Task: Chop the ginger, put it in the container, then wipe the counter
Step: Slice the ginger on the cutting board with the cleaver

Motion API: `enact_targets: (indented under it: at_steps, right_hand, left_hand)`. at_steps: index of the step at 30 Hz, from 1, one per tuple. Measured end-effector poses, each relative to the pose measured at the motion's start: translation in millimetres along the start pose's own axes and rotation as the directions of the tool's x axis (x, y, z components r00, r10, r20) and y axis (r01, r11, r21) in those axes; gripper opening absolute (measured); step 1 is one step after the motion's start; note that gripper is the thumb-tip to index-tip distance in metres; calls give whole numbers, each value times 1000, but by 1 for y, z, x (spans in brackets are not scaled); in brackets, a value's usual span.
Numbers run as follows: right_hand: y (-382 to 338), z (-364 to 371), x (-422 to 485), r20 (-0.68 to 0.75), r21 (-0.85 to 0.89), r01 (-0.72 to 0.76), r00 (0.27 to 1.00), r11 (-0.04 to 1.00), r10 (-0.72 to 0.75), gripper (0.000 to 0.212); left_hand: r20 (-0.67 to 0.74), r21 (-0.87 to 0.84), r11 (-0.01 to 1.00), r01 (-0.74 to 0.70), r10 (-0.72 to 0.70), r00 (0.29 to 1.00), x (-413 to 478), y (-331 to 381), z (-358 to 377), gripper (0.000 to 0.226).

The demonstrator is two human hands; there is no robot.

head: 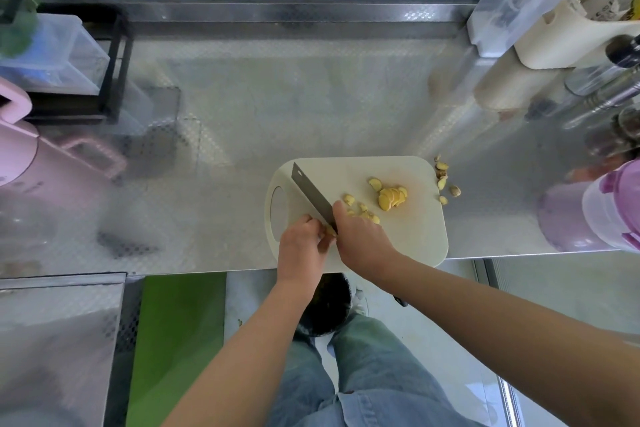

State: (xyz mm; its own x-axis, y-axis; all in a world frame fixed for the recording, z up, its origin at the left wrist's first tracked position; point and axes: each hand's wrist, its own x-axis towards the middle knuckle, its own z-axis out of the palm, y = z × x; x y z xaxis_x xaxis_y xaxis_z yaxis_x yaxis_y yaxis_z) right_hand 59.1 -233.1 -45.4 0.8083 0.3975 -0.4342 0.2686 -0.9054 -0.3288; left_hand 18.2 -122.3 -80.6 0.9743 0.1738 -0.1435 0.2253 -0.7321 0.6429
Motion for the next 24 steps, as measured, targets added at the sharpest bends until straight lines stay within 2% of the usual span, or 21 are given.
enact_targets:
  at_steps: [10, 13, 15, 24]
  right_hand:
    - [12, -10, 1, -43, 130, -17, 999, 991, 23, 14]
    - [13, -19, -7, -38, 86, 51, 998, 995, -48, 14]
    - [13, -19, -14, -26, 33, 70, 997, 997, -69, 22]
    - [4, -22, -25, 44, -3, 43, 998, 999, -43, 24]
  left_hand:
    - [18, -47, 999, -1, 2, 1000, -2, -3, -2, 8]
    - [26, -47, 999, -9, 11, 1000, -2, -4, -2, 6]
    - [26, -47, 999, -2, 3, 1000, -2, -3, -2, 7]
    - [22, -42, 999, 21, -20, 1000, 0, -2, -1, 10]
